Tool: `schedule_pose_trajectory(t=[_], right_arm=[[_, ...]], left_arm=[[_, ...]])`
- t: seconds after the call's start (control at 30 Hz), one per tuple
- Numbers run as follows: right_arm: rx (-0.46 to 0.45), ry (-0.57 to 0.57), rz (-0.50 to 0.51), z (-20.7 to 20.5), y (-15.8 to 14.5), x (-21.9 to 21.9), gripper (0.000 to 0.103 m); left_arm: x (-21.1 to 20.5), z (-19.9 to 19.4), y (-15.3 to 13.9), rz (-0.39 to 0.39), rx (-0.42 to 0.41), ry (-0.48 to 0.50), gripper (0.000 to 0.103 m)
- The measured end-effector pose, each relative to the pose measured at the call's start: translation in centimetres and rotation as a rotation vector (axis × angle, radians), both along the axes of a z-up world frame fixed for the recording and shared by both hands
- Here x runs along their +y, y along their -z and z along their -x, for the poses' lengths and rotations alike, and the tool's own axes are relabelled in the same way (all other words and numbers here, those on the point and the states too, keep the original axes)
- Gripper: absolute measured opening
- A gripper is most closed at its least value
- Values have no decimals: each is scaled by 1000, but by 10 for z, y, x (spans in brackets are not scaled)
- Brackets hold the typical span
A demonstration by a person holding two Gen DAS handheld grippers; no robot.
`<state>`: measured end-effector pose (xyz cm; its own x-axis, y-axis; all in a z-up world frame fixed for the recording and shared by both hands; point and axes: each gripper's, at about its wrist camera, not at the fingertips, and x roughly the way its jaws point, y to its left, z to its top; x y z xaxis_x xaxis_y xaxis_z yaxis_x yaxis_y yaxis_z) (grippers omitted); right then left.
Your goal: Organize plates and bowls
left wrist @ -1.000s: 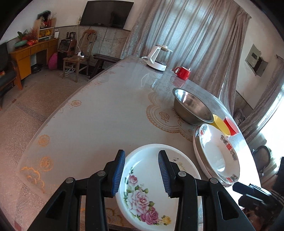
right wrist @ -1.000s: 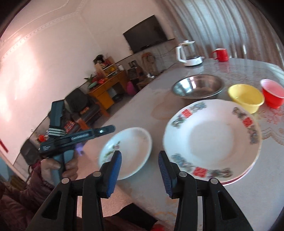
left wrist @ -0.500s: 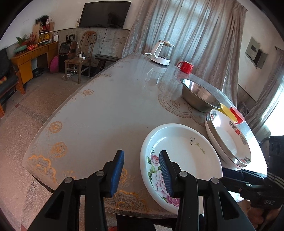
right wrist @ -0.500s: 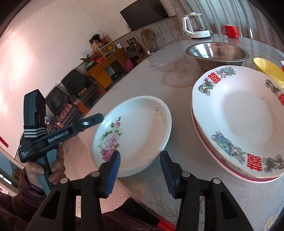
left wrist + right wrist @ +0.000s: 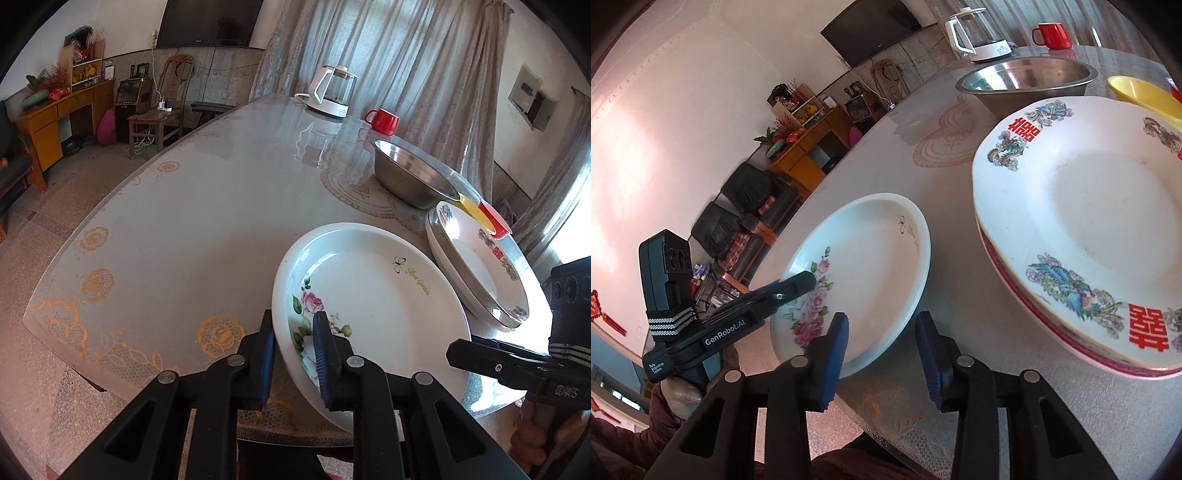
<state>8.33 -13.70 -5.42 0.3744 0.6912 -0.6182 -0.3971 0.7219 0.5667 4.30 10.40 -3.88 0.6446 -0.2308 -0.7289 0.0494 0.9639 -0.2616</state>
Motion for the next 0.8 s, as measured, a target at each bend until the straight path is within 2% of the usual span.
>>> schedule_pose_trajectory(t=[0.1,0.13,0.17,0.33,0.4,0.43,0.57,0.8], right_arm=[[-3,12,5,0,0,1,36],[-11,13,23,1,-1,4,32],[-27,12,48,3,-1,6,29],[-59,33,101,7,-6,12,29],[-62,34,101,7,-6,11,29],[-63,36,100,8,-6,10,29],[-73,43,110,8,-6,10,28],[-67,56,110,7,-7,10,28]], left_arm=[[-4,0,0,-22,-9,-1,20],[-5,0,0,-25,-17,3,20],[-6,0,1,-23,-23,4,23],[-10,-4,1,-17,-35,-4,35],[-14,-4,0,-52,-32,-9,35],[-14,-3,0,-65,-32,-16,31],[-11,-1,0,-53,-30,-29,25],[-15,3,-4,-60,-41,-24,25]])
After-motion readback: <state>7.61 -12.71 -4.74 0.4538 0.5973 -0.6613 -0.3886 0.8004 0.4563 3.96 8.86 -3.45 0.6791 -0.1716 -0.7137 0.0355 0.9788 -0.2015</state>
